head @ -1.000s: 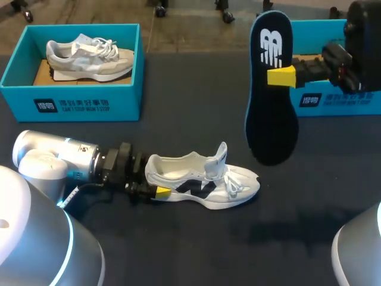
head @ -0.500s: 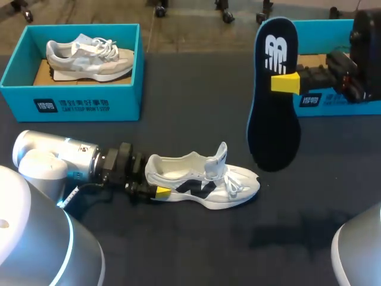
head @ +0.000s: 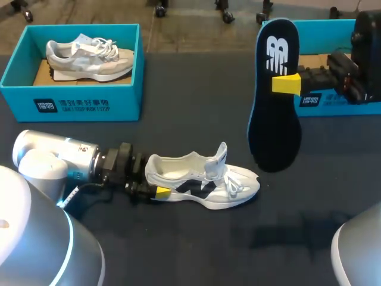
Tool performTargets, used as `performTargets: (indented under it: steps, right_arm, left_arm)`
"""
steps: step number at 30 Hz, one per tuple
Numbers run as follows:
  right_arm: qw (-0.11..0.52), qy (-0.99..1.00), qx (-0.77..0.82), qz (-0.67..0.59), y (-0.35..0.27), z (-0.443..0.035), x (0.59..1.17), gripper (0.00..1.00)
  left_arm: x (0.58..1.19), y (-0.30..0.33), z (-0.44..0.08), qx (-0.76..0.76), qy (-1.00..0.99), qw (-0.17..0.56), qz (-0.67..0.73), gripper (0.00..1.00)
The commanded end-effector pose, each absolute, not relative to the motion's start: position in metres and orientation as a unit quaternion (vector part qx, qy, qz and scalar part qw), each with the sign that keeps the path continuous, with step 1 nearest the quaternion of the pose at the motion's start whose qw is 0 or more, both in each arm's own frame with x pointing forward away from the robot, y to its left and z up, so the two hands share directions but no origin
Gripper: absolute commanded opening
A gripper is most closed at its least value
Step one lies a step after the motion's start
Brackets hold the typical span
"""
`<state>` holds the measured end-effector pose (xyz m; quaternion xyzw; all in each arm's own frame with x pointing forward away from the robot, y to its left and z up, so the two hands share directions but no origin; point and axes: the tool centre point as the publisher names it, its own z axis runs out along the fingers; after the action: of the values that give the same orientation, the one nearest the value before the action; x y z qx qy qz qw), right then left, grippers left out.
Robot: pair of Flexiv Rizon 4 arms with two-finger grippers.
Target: Take the shoe out of the shoebox, open the shoe tongue, remove and reinsert the insole, then place the shoe into the shoebox
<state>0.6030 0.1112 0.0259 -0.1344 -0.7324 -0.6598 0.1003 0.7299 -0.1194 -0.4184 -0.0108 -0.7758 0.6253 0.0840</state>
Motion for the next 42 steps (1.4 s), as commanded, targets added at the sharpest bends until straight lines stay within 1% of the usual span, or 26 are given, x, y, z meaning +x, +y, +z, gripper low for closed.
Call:
performTargets:
  steps: [1,2,4,17,26,27,29,31,32,42]
  right_arm:
    - [0.101,-0.733,-0.134,-0.659,0.113,0.026,0.605,0.0]
    - [0.101,-0.733,-0.134,-0.659,0.113,0.026,0.605,0.0]
    - [0.101,-0.733,-0.134,-0.659,0.113,0.026,0.605,0.0]
    - [0.101,-0.733,-0.134,-0.659,0.113,0.026,0.605,0.0]
    - [0.101,-0.733,-0.134,-0.659,0.113,0.026,0.605,0.0]
    - [0.101,-0.733,-0.134,-0.659,0.113,0.026,0.605,0.0]
    - [0.101,-0.733,-0.134,-0.659,0.113,0.026,0.605,0.0]
    - [0.101,-0.733,-0.134,-0.659,0.113,0.026,0.605,0.0]
    - [0.101,-0.733,-0.134,-0.659,0.113,0.026,0.605,0.0]
    - [0.101,-0.733,-0.134,-0.659,0.113,0.026,0.605,0.0]
  left_arm:
    - [0.734,-0.119,-0.424,-0.013,-0.781,0.083,0.618,0.0]
    - [0.734,-0.119,-0.424,-0.013,-0.781,0.083,0.618,0.0]
    - [0.735,-0.117,-0.423,-0.018,-0.784,0.081,0.615,1.0]
    - [0.739,-0.099,-0.42,-0.037,-0.803,0.061,0.592,1.0]
    - [0.741,-0.077,-0.415,-0.061,-0.834,0.065,0.545,1.0]
    - [0.741,-0.075,-0.415,-0.065,-0.837,0.056,0.541,1.0]
    - [0.742,-0.071,-0.414,-0.068,-0.846,0.065,0.525,1.0]
    - [0.742,-0.064,-0.413,-0.082,-0.865,0.052,0.493,1.0]
    - [0.742,-0.061,-0.412,-0.099,-0.869,0.03,0.483,1.0]
    - [0.742,-0.061,-0.412,-0.099,-0.869,0.03,0.483,1.0]
